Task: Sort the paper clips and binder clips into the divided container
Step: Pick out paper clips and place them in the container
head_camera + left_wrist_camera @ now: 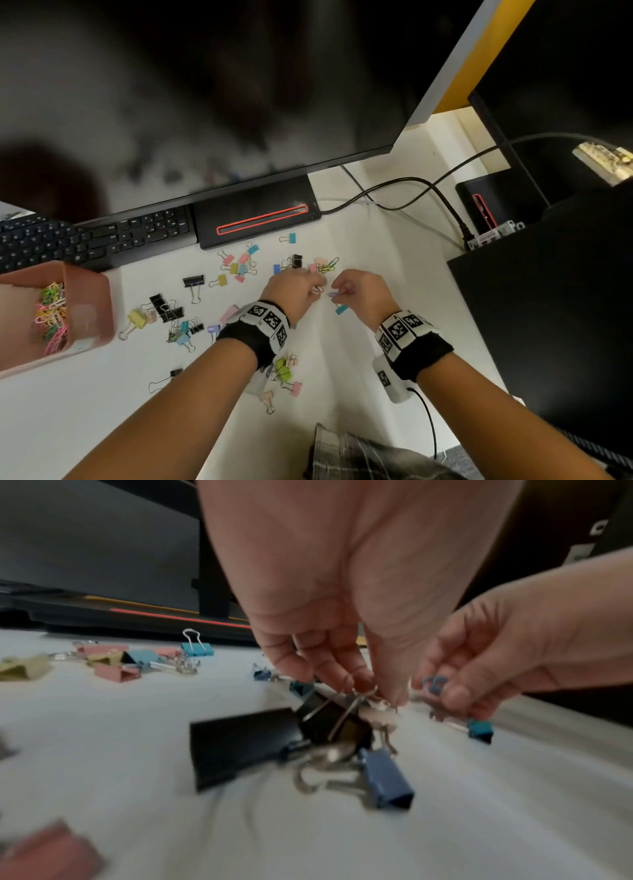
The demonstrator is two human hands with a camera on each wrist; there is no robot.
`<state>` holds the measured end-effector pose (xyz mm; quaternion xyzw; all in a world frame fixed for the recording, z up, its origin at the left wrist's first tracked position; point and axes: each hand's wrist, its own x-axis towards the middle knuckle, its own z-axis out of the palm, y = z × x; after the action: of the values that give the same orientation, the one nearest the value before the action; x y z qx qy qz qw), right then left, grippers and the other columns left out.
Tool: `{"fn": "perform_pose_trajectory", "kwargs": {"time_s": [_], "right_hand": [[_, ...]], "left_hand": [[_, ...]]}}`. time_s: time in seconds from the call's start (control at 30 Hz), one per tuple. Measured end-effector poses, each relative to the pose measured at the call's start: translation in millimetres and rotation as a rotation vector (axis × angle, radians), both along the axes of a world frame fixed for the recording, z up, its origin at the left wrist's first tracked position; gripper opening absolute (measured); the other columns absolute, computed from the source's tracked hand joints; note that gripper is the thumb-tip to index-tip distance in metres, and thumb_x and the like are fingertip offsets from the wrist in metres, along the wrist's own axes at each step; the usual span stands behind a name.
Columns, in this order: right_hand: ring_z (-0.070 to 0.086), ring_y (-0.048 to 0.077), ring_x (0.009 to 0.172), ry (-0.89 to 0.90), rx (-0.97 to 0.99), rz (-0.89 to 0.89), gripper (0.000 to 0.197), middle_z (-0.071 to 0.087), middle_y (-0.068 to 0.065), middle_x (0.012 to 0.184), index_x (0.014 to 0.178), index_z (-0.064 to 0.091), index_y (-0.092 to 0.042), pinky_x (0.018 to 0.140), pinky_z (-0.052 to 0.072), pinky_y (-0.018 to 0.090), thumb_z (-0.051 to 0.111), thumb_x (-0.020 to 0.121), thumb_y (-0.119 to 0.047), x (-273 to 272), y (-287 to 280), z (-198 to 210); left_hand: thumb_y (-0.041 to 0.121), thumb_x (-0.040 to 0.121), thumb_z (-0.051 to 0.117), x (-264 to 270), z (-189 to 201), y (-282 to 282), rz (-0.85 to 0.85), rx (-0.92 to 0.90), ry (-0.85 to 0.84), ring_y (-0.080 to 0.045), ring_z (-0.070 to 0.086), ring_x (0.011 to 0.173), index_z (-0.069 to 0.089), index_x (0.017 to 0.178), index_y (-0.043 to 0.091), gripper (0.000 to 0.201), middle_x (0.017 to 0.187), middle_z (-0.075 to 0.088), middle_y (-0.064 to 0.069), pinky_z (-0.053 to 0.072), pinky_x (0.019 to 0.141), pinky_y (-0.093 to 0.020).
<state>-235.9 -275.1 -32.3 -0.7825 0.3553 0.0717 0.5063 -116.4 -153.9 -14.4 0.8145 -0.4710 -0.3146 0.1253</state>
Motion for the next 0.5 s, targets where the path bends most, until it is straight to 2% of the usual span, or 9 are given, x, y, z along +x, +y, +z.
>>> {"fn": "perform_pose_trajectory", "kwargs": {"time_s": [0.13, 0.2, 0.27, 0.37, 0.5], "right_hand": [[0.060, 0.016, 0.069, -0.078, -0.004, -0.114, 0.016, 0.064, 0.005, 0.075, 0.088, 0.068, -0.009, 0.074, 0.051, 0.020, 0.071, 0.075, 0.000, 5, -19, 5], [0.057, 0.016, 0.071, -0.082, -0.064, -0.035, 0.021, 0.062, 0.005, 0.077, 0.096, 0.067, -0.007, 0.079, 0.051, 0.026, 0.071, 0.076, -0.003, 17, -26, 6], [0.058, 0.020, 0.078, -0.039, -0.158, 0.127, 0.024, 0.066, 0.010, 0.087, 0.102, 0.067, -0.007, 0.082, 0.050, 0.033, 0.070, 0.078, -0.008, 31, -27, 5], [0.059, 0.027, 0.088, 0.030, -0.249, 0.251, 0.020, 0.062, 0.016, 0.095, 0.097, 0.069, -0.006, 0.078, 0.045, 0.032, 0.069, 0.080, -0.016, 43, -23, 1], [0.049, 0.023, 0.094, -0.007, -0.317, 0.232, 0.017, 0.054, 0.014, 0.099, 0.086, 0.071, -0.004, 0.078, 0.031, 0.021, 0.070, 0.080, -0.019, 41, -21, -5]], "left_hand": [[0.023, 0.089, 0.053, -1, -6, -6, 0.083, 0.011, -0.075, -0.023, 0.058, 0.100, 0.060, 0.112, 0.022, 0.024, 0.104, 0.065, -0.002, 0.045, 0.092, -0.040], [0.023, 0.089, 0.052, -2, -7, -7, 0.115, 0.022, -0.108, -0.022, 0.059, 0.097, 0.062, 0.107, 0.021, 0.020, 0.101, 0.065, -0.001, 0.045, 0.091, -0.039], [0.022, 0.089, 0.051, -1, -6, -7, 0.143, 0.031, -0.124, -0.022, 0.058, 0.095, 0.062, 0.103, 0.021, 0.018, 0.098, 0.065, 0.000, 0.045, 0.089, -0.038], [0.021, 0.088, 0.051, 1, -7, -3, 0.165, 0.062, -0.128, -0.021, 0.058, 0.093, 0.061, 0.099, 0.022, 0.016, 0.097, 0.066, 0.000, 0.046, 0.086, -0.037], [0.022, 0.087, 0.053, 7, -9, 4, 0.138, 0.128, -0.141, -0.021, 0.057, 0.091, 0.059, 0.095, 0.024, 0.010, 0.096, 0.065, 0.001, 0.047, 0.084, -0.036]]}}
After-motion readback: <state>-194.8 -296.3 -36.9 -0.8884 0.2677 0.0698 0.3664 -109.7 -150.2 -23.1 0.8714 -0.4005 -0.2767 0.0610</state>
